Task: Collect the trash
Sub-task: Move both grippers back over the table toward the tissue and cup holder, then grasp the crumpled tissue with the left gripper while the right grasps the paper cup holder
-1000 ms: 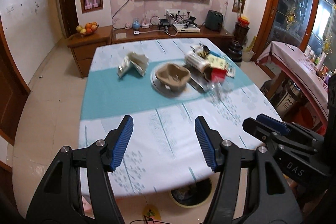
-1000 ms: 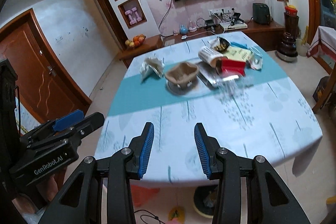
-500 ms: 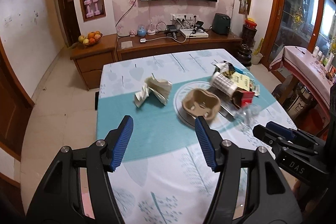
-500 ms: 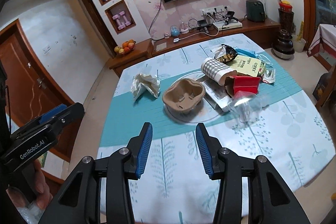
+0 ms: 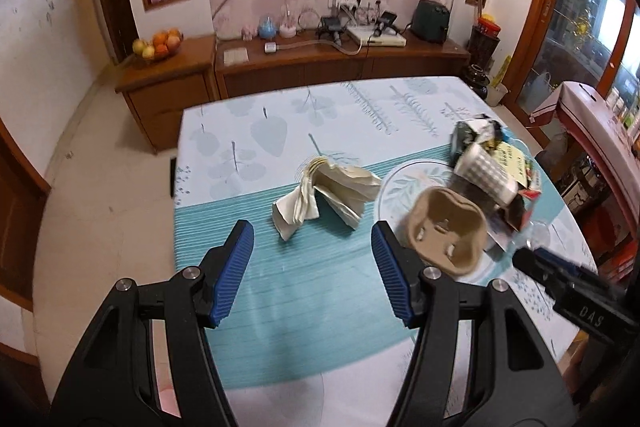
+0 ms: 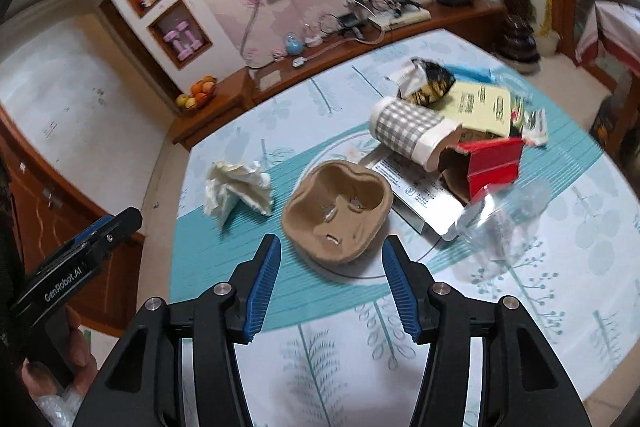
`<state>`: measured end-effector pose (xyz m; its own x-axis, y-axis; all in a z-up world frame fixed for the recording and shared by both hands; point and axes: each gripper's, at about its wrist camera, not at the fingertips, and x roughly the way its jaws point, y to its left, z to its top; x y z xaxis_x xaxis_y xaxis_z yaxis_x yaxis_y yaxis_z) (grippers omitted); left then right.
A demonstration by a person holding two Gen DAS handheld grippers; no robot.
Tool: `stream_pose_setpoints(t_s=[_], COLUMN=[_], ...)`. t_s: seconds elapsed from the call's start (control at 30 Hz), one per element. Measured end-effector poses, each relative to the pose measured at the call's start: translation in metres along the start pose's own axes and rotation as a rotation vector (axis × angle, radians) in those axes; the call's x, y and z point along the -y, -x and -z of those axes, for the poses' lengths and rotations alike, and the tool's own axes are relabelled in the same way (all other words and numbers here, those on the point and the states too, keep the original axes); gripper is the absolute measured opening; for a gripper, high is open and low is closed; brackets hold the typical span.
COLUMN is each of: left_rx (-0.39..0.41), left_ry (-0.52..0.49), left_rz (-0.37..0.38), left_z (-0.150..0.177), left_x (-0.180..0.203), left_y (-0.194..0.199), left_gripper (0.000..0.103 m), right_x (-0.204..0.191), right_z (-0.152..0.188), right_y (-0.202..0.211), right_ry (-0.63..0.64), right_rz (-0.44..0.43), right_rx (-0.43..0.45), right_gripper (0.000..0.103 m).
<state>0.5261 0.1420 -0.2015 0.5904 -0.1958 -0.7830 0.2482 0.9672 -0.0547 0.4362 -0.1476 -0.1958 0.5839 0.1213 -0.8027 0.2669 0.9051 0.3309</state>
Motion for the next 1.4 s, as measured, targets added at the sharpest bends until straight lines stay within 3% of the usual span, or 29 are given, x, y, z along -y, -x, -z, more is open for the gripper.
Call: stream_pose_setpoints(t_s=[0.27, 0.7, 0.77, 0.87, 0.9, 0.97, 1.0, 1.1, 1.4], left_rx=[-0.091, -0.176, -0.189, -0.226, -0.221, -0.219, -0.218, -0.209, -0.12], left_ry=[0.038, 0.043, 0.064, 0.116, 0.133, 0.144, 0.154, 0.165, 0.087], left_rz=[0.011, 0.043, 0.055, 0.106, 0.114, 0.114, 0.115, 0.127, 0.102], left_z=[-0.019, -0.034, -0.034, -0.031, -0.03, -0.028, -0.025, -0.016, 0.014], left_x=[-0.018, -0.014, -0.017, -0.022, -0.023, -0.023, -0.022, -0.018, 0.011], left_y=[-0.082, -0.157, -0.165, -0.177, -0.178, -0.176, -0.173, -0.162, -0.095], left_gripper=[0.058, 0.057, 0.054, 0.033, 0.029, 0.013, 0.011, 0.007, 0.006], right_x=[0.023, 0.037, 0.036, 0.034, 0.034, 0.035, 0.035, 0.037, 0.042], right_z=[0.0, 0.003, 0.003, 0.005, 0.005, 0.008, 0.009, 0.015, 0.018], right_y=[-0.061, -0.105, -0.108, -0.116, -0.118, -0.122, -0.123, -0.127, -0.113], right_ry=[-0.102, -0.166, -0.172, -0.183, -0.186, -0.197, -0.201, -0.211, -0.229], right_rz=[0.045, 0.063, 0.063, 0.068, 0.068, 0.064, 0.059, 0.052, 0.031], right_rx=[-0.055, -0.077, -0.079, -0.096, -0.1, -0.112, -0.117, -0.124, -0.073], right_gripper=[0.054, 0.054, 0.054, 0.054, 0.052, 0.042, 0.032, 0.019, 0.013])
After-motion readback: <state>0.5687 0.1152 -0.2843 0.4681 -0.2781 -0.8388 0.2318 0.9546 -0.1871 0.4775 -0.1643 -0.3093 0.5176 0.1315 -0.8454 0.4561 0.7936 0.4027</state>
